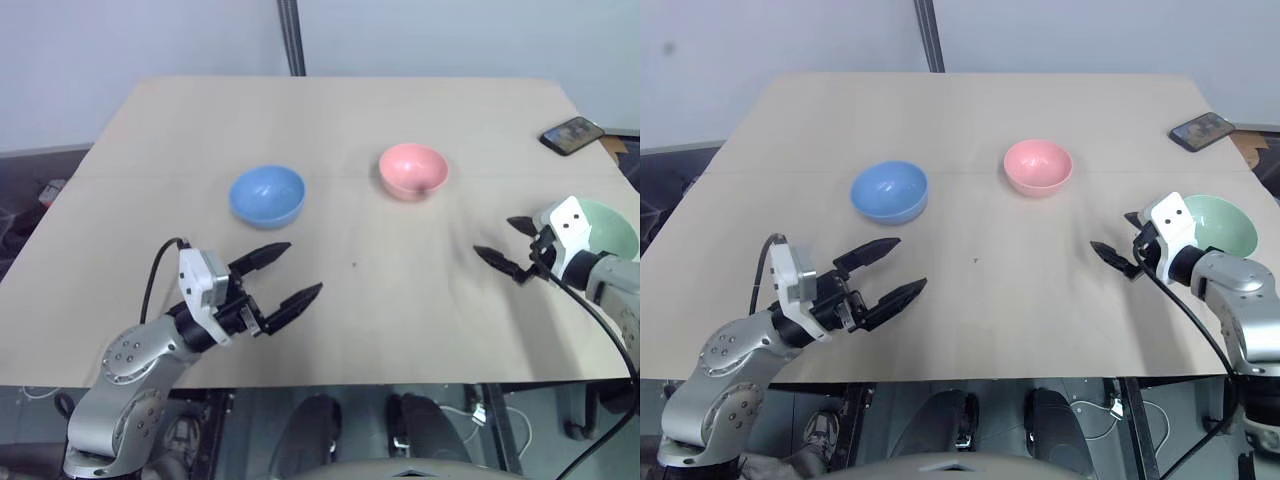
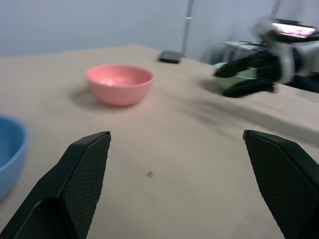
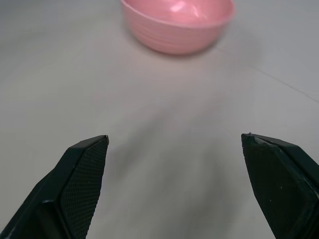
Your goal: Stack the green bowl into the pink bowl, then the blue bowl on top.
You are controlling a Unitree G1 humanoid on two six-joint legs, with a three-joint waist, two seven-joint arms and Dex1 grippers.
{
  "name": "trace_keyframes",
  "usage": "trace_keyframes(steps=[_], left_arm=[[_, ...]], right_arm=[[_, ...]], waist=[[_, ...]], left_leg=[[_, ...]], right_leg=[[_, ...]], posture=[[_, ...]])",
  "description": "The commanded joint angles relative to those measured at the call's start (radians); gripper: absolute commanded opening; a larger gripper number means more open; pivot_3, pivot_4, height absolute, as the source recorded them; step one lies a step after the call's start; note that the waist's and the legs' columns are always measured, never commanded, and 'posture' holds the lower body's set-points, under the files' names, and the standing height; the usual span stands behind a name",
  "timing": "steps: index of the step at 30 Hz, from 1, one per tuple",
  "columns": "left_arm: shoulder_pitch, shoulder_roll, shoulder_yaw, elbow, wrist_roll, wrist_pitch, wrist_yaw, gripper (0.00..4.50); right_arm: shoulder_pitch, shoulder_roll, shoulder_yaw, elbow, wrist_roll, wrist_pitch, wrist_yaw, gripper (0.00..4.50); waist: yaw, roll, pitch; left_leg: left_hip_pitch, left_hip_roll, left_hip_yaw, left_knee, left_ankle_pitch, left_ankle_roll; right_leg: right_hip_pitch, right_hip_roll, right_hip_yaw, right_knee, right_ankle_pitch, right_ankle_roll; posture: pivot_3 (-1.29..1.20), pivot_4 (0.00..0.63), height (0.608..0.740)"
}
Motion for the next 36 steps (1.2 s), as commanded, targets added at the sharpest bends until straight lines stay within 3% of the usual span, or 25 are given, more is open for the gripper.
trace_keyframes(steps=[1,5,8,13,19,28,33,36], left_arm=[[0.016,0.028,0.039,-0.032,-0.061,-0.032,-0.080,4.50],[0.027,0.063,0.079,-0.025,-0.132,-0.025,-0.147,4.50],[0.009,0.053,0.087,-0.002,-0.115,-0.016,-0.098,4.50],[0.003,0.025,0.088,-0.001,-0.050,0.062,0.105,4.50],[0.063,0.045,0.114,-0.037,-0.006,0.023,0.080,4.50],[0.193,0.061,0.198,-0.117,-0.041,0.006,0.045,4.50],[0.241,0.053,0.228,-0.155,-0.067,-0.023,0.014,4.50],[0.242,0.047,0.229,-0.158,-0.075,-0.029,0.018,4.50]], right_arm=[[-0.057,-0.018,-0.041,0.036,-0.056,0.036,-0.093,4.49],[-0.074,-0.026,-0.086,0.039,-0.049,0.084,-0.121,4.49],[-0.084,-0.015,-0.074,0.017,-0.030,0.025,-0.073,4.49],[-0.167,0.040,0.101,0.054,-0.086,-0.195,0.056,4.49],[-0.472,0.196,0.366,0.449,-0.260,-0.491,0.191,4.49],[-0.822,0.361,0.444,1.052,-0.407,-0.763,0.186,4.49],[-0.891,0.379,0.433,1.199,-0.441,-0.827,0.183,2.27],[-0.909,0.386,0.432,1.235,-0.456,-0.857,0.178,0.71]], waist=[[-0.001,0.000,0.000],[0.001,0.000,0.000],[0.000,0.000,0.000],[-0.010,0.000,0.000],[-0.029,0.000,0.001],[-0.025,-0.001,0.001],[-0.027,-0.001,0.001],[-0.030,-0.001,0.002]], left_leg=[[0.000,0.000,0.000,0.000,0.000,0.000],[0.000,0.000,0.000,0.000,0.000,0.000],[0.000,0.000,0.000,0.000,0.000,0.001],[0.001,0.001,0.000,0.001,0.000,0.001],[0.003,0.001,0.002,0.002,0.000,0.000],[0.000,-0.001,0.000,0.003,0.002,-0.004],[-0.001,-0.001,0.000,0.001,0.002,-0.004],[-0.001,-0.001,0.000,-0.001,0.002,-0.004]], right_leg=[[0.000,0.000,0.000,0.000,0.000,0.000],[0.000,0.000,0.000,0.000,0.000,0.000],[0.000,0.000,0.000,0.000,0.000,0.000],[0.000,0.001,0.000,0.002,0.000,0.001],[0.000,0.002,0.002,0.006,0.000,0.000],[-0.002,-0.001,0.001,0.006,0.000,0.000],[-0.002,-0.002,0.000,0.003,0.000,-0.001],[-0.003,-0.002,0.000,0.003,0.000,-0.001]], posture=[[0.00,0.150,0.740],[0.00,0.150,0.740],[0.00,0.150,0.740],[0.00,0.150,0.740],[0.00,0.150,0.740],[0.00,0.150,0.740],[0.00,0.150,0.740],[0.00,0.150,0.740]])
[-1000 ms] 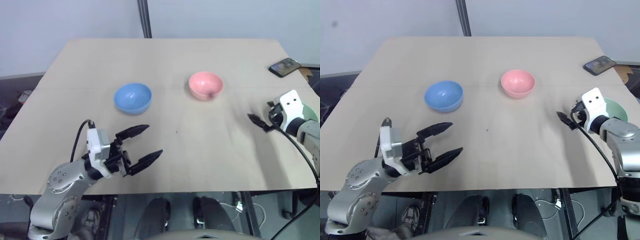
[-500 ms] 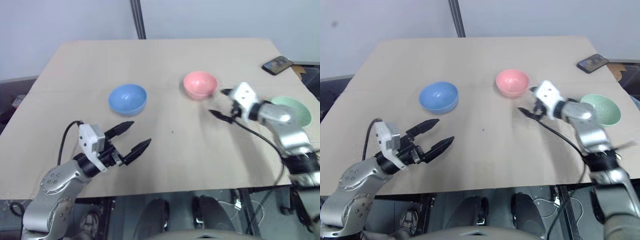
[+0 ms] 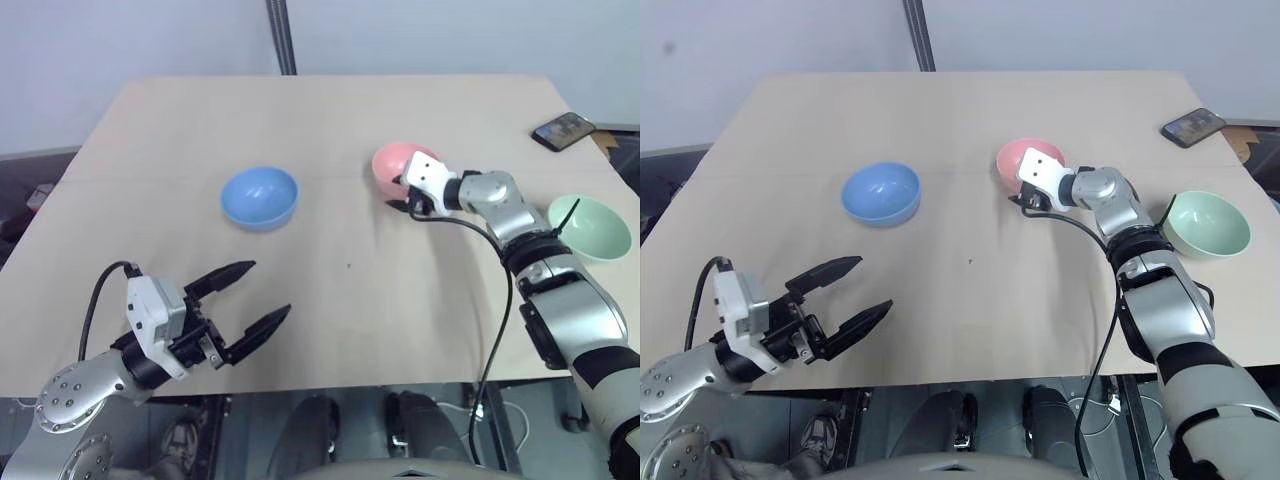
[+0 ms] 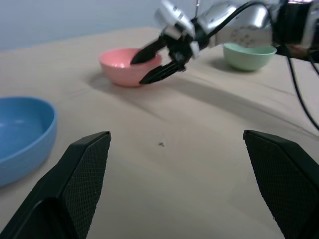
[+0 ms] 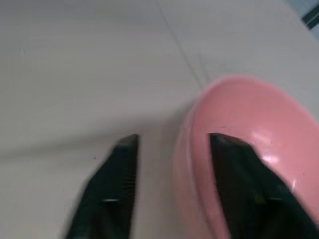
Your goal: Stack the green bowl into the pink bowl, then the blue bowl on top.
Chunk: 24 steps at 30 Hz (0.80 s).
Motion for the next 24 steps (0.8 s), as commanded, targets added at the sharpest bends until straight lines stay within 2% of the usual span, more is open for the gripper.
trace_keyframes(steps=[1,5,9,11,16,22,23,24], left_arm=[[0.004,-0.008,0.022,-0.038,-0.021,-0.026,-0.003,4.50],[0.006,-0.016,0.009,-0.035,-0.012,-0.033,0.000,4.50],[-0.003,-0.018,0.008,-0.011,-0.008,-0.039,-0.010,4.50],[-0.011,-0.018,0.006,-0.003,-0.007,-0.041,-0.012,4.50],[-0.034,-0.012,0.003,0.024,-0.007,-0.042,-0.024,4.50],[-0.056,0.001,0.000,0.046,-0.004,-0.037,-0.044,4.50],[-0.062,0.003,-0.001,0.051,-0.003,-0.036,-0.046,4.50],[-0.071,0.005,-0.004,0.057,-0.003,-0.034,-0.049,4.50]], right_arm=[[-0.051,0.006,-0.021,0.013,-0.015,-0.058,-0.007,0.20],[-0.037,-0.003,-0.029,-0.048,0.002,-0.108,0.061,0.09],[0.137,-0.103,-0.037,-0.508,0.174,0.114,0.354,0.09],[0.243,-0.168,-0.029,-0.732,0.223,0.231,0.409,0.09],[0.483,-0.282,-0.013,-1.145,0.231,0.471,0.386,0.09],[0.610,-0.324,-0.004,-1.341,0.233,0.625,0.348,0.09],[0.620,-0.328,-0.002,-1.357,0.238,0.642,0.349,0.57],[0.623,-0.331,-0.002,-1.370,0.243,0.659,0.348,0.76]], waist=[[-0.002,0.000,0.000],[-0.003,0.000,0.000],[0.003,0.000,0.000],[0.012,0.001,0.000],[0.024,0.001,0.000],[0.024,0.001,0.000],[0.026,0.001,-0.001],[0.027,0.001,-0.001]], left_leg=[[0.000,0.000,0.000,-0.001,0.000,0.000],[0.000,0.000,0.000,-0.003,0.000,-0.001],[0.000,0.000,0.000,-0.003,0.000,0.000],[-0.002,0.000,-0.002,-0.003,0.000,0.000],[-0.004,-0.001,-0.003,-0.003,-0.004,0.005],[-0.001,0.000,-0.003,-0.003,-0.003,0.004],[0.000,0.000,-0.003,-0.003,-0.003,0.004],[0.000,0.000,-0.003,-0.003,-0.003,0.004]], right_leg=[[0.000,0.000,0.000,0.000,0.000,0.000],[-0.002,0.000,0.000,0.000,0.000,0.000],[-0.002,0.000,0.000,0.000,0.000,0.000],[-0.002,-0.001,-0.001,-0.002,0.000,0.000],[-0.002,-0.003,-0.003,-0.005,0.000,0.000],[0.000,-0.002,-0.003,-0.002,-0.001,-0.002],[0.000,-0.002,-0.003,-0.002,-0.002,-0.003],[0.000,-0.002,-0.003,-0.002,-0.002,-0.003]], posture=[[0.00,0.150,0.740],[0.00,0.150,0.740],[0.00,0.150,0.740],[0.00,0.150,0.740],[0.00,0.150,0.740],[0.00,0.150,0.740],[0.00,0.150,0.740],[0.00,0.150,0.740]])
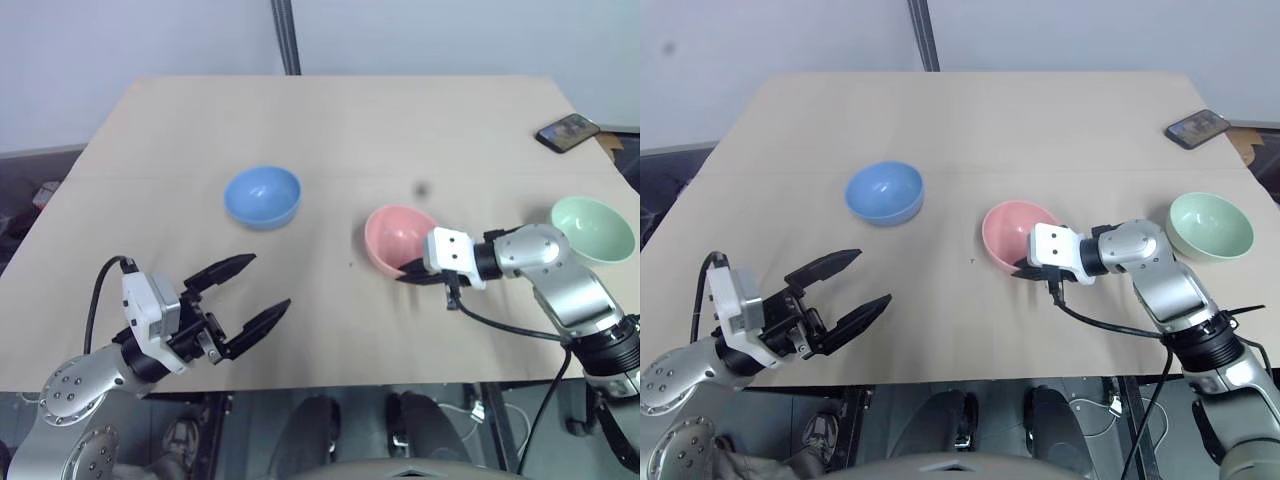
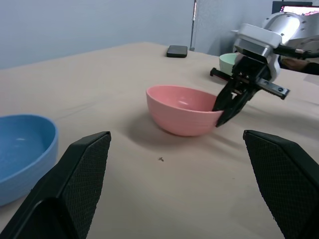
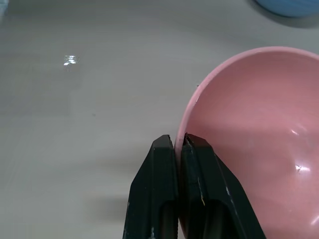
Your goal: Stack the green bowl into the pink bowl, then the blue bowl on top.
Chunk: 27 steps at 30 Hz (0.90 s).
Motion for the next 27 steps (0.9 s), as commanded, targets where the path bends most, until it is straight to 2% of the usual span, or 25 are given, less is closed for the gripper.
trace_keyframes(steps=[1,5,9,12,16,21,27], left_arm=[[-0.031,0.016,0.003,0.014,-0.005,-0.010,-0.014,4.50],[-0.055,0.018,-0.008,0.026,-0.004,-0.008,-0.018,4.50],[-0.069,0.009,-0.023,0.023,-0.016,-0.008,-0.025,4.50],[-0.082,0.007,-0.033,0.018,-0.030,-0.003,-0.029,4.50],[-0.114,0.028,-0.060,0.026,-0.051,0.002,-0.080,4.50],[-0.133,0.055,-0.121,0.057,-0.008,-0.022,-0.164,4.50],[-0.148,0.047,-0.133,0.064,-0.019,-0.015,-0.167,4.50]], right_arm=[[0.014,-0.017,-0.006,-0.090,0.029,0.063,-0.007,1.03],[0.006,-0.010,-0.057,-0.140,0.052,0.131,-0.068,2.82],[0.006,0.057,-0.253,-0.208,0.264,0.309,-0.154,2.82],[0.013,0.051,-0.385,-0.190,0.293,0.356,-0.245,2.82],[0.020,-0.012,-0.464,0.070,0.087,0.249,-0.498,2.82],[0.058,-0.001,-0.523,0.284,0.001,0.090,-0.680,2.82],[0.124,0.014,-0.544,0.285,0.011,0.136,-0.731,2.82]], waist=[[0.002,0.000,0.000],[0.002,0.000,0.000],[0.002,0.000,0.000],[0.005,-0.001,0.000],[0.005,-0.001,-0.001],[0.000,0.000,-0.001],[-0.003,0.000,-0.001]], left_leg=[[0.000,0.000,0.000,0.000,0.000,0.000],[0.000,0.000,0.000,0.002,0.000,0.000],[-0.001,0.000,0.000,0.002,0.000,0.000],[-0.001,0.000,0.000,0.001,0.000,0.000],[-0.001,-0.002,0.000,0.002,0.000,0.000],[-0.001,-0.002,0.001,0.001,0.003,-0.004],[0.000,0.000,0.004,0.000,0.002,-0.003]], right_leg=[[0.000,0.000,0.000,0.000,0.000,0.000],[0.000,0.000,0.000,0.000,0.000,0.000],[0.000,0.000,0.000,0.000,0.002,0.003],[0.000,0.000,0.000,0.000,0.002,0.003],[0.001,-0.001,0.000,-0.001,0.000,0.000],[0.000,0.001,0.000,0.000,0.000,0.001],[0.000,0.004,0.003,0.000,0.002,0.004]], posture=[[0.00,0.150,0.740],[0.00,0.150,0.740],[0.00,0.150,0.740],[0.00,0.150,0.740],[0.00,0.150,0.740],[0.00,0.150,0.740],[0.00,0.150,0.740]])
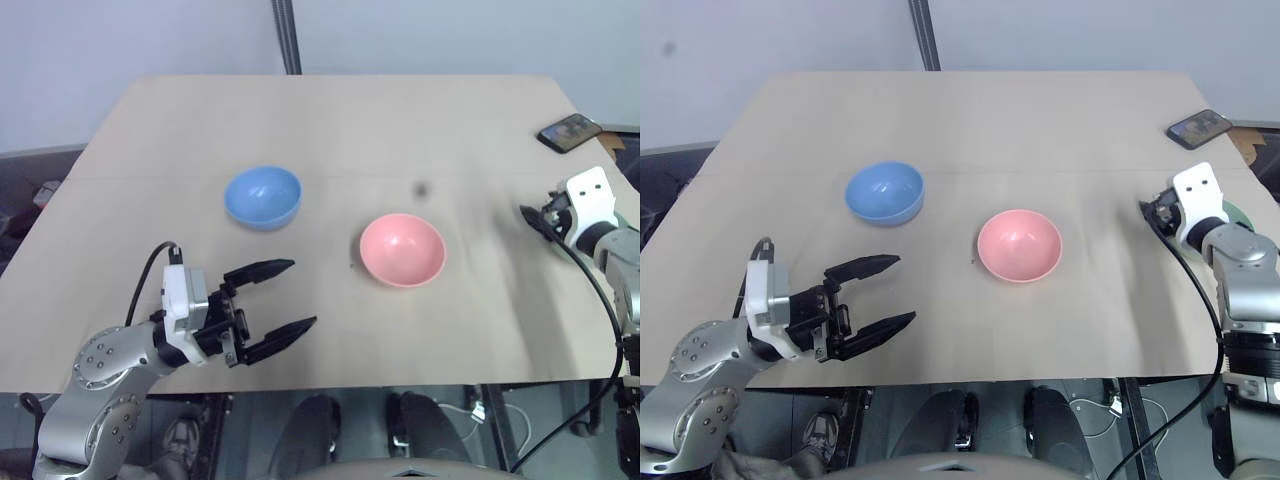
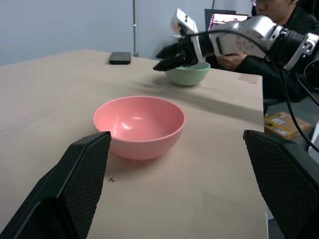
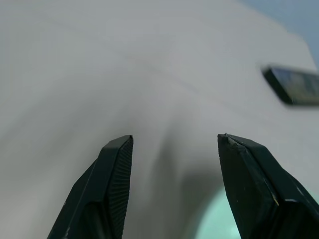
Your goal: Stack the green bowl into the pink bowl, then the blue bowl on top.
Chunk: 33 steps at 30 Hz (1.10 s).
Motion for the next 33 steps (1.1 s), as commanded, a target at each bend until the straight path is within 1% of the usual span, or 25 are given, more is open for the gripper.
trace_keyframes(steps=[1,2,8,9,10,11,12,14,15,19,23,26,27,28,29,30,33], left_arm=[[0.003,0.001,0.007,-0.010,-0.002,-0.018,-0.008,4.50],[0.005,0.001,0.007,-0.012,-0.002,-0.018,-0.009,4.50],[0.011,0.007,0.015,-0.018,-0.006,-0.012,-0.005,4.50],[0.012,0.008,0.016,-0.019,-0.006,-0.012,-0.005,4.50],[0.013,0.009,0.018,-0.020,-0.007,-0.011,-0.004,4.50],[0.015,0.010,0.019,-0.021,-0.007,-0.010,-0.003,4.50],[0.017,0.010,0.021,-0.022,-0.008,-0.010,-0.003,4.50],[0.021,0.011,0.025,-0.025,-0.009,-0.009,-0.002,4.50],[0.022,0.011,0.026,-0.025,-0.010,-0.009,-0.001,4.50],[0.027,0.010,0.022,-0.026,-0.009,-0.011,0.003,4.50],[0.021,0.009,0.015,-0.026,-0.007,-0.008,0.008,4.50],[0.016,0.009,0.010,-0.023,-0.006,-0.006,0.011,4.50],[0.015,0.009,0.009,-0.021,-0.006,-0.006,0.010,4.50],[0.014,0.009,0.008,-0.021,-0.005,-0.005,0.010,4.50],[0.014,0.009,0.007,-0.021,-0.006,-0.004,0.011,4.50],[0.013,0.009,0.007,-0.020,-0.006,-0.003,0.011,4.50],[0.015,0.009,0.006,-0.018,-0.005,-0.002,0.010,4.50]], right_arm=[[0.005,0.011,-0.047,-0.037,0.012,0.041,-0.054,2.82],[0.004,0.016,-0.053,-0.035,0.017,0.058,-0.066,2.82],[-0.002,0.022,-0.042,0.001,0.016,0.091,-0.101,2.82],[-0.004,0.024,-0.040,0.003,0.020,0.098,-0.103,2.32],[-0.007,0.026,-0.040,0.005,0.019,0.100,-0.112,2.05],[-0.009,0.027,-0.038,0.007,0.018,0.102,-0.116,1.52],[-0.010,0.023,-0.034,0.010,0.010,0.100,-0.122,1.14],[-0.009,0.011,-0.024,0.010,-0.012,0.081,-0.133,0.20],[-0.007,0.008,-0.022,0.005,-0.018,0.068,-0.137,0.03],[0.002,-0.002,-0.011,-0.018,-0.046,0.021,-0.148,0.03],[0.012,-0.007,-0.022,-0.028,-0.043,0.025,-0.137,0.03],[0.017,-0.011,-0.031,-0.031,-0.044,0.031,-0.141,0.85],[0.017,-0.011,-0.032,-0.032,-0.045,0.034,-0.144,1.22],[0.018,-0.007,-0.035,-0.037,-0.049,0.041,-0.157,1.79],[0.018,0.001,-0.043,-0.042,-0.050,0.051,-0.174,1.93],[0.017,0.010,-0.052,-0.049,-0.047,0.056,-0.188,2.42],[0.024,0.027,-0.063,-0.067,-0.046,0.054,-0.220,2.42]], waist=[[0.000,0.000,0.000],[0.000,0.000,0.000],[0.007,0.000,0.000],[0.006,0.000,0.000],[0.005,0.000,0.000],[0.005,0.000,0.000],[0.005,0.000,0.000],[0.005,0.000,0.000],[0.005,0.000,0.000],[0.005,0.000,0.000],[0.005,0.000,0.000],[0.006,0.000,0.000],[0.006,0.000,0.000],[0.005,0.000,0.000],[0.005,0.000,0.000],[0.005,0.000,0.000],[0.005,0.000,0.000]], left_leg=[[0.000,0.000,0.000,0.000,-0.001,0.001],[0.001,0.000,0.000,0.001,-0.002,0.004],[0.001,0.000,0.000,0.003,-0.002,0.004],[0.001,0.000,0.000,0.003,-0.002,0.004],[0.001,0.000,0.000,0.003,-0.002,0.004],[0.001,0.000,0.000,0.003,-0.002,0.004],[0.001,0.000,0.000,0.003,-0.002,0.004],[0.001,0.000,0.000,0.003,-0.002,0.004],[0.001,0.000,0.000,0.003,-0.002,0.004],[0.001,0.000,0.000,0.003,-0.002,0.004],[0.001,0.000,0.000,0.003,-0.002,0.004],[0.001,0.000,0.000,0.003,-0.002,0.004],[0.001,0.000,0.000,0.003,-0.002,0.004],[0.001,0.000,0.000,0.003,-0.002,0.004],[0.001,0.000,0.000,0.003,-0.002,0.004],[0.001,0.000,0.000,0.003,-0.002,0.004],[0.001,0.000,0.000,0.003,-0.002,0.004]], right_leg=[[0.000,0.000,0.000,0.000,0.000,0.000],[0.001,0.000,0.000,0.000,0.000,0.000],[0.001,0.000,0.000,0.001,0.000,0.000],[0.001,0.000,0.000,0.002,0.000,0.000],[0.001,0.001,0.000,0.002,0.000,0.000],[0.001,0.001,0.000,0.002,0.000,0.000],[0.001,0.001,0.000,0.002,0.000,0.000],[0.001,0.001,0.000,0.002,0.000,0.000],[0.001,0.001,0.001,0.002,0.000,0.000],[0.001,0.001,0.001,0.002,0.000,0.000],[0.001,0.001,0.001,0.002,0.000,0.000],[0.001,0.001,0.001,0.002,0.000,0.000],[0.001,0.001,0.001,0.002,0.000,0.000],[0.001,0.001,0.001,0.002,0.000,0.000],[0.001,0.001,0.001,0.002,0.000,0.000],[0.001,0.001,0.001,0.002,0.000,0.000],[0.001,0.001,0.001,0.002,0.000,0.000]], posture=[[0.00,0.150,0.740],[0.00,0.150,0.740],[0.00,0.150,0.740],[0.00,0.150,0.740],[0.00,0.150,0.740],[0.00,0.150,0.740],[0.00,0.150,0.740],[0.00,0.150,0.740],[0.00,0.150,0.740],[0.00,0.150,0.740],[0.00,0.150,0.740],[0.00,0.150,0.740],[0.00,0.150,0.740],[0.00,0.150,0.740],[0.00,0.150,0.740],[0.00,0.150,0.740],[0.00,0.150,0.740]])
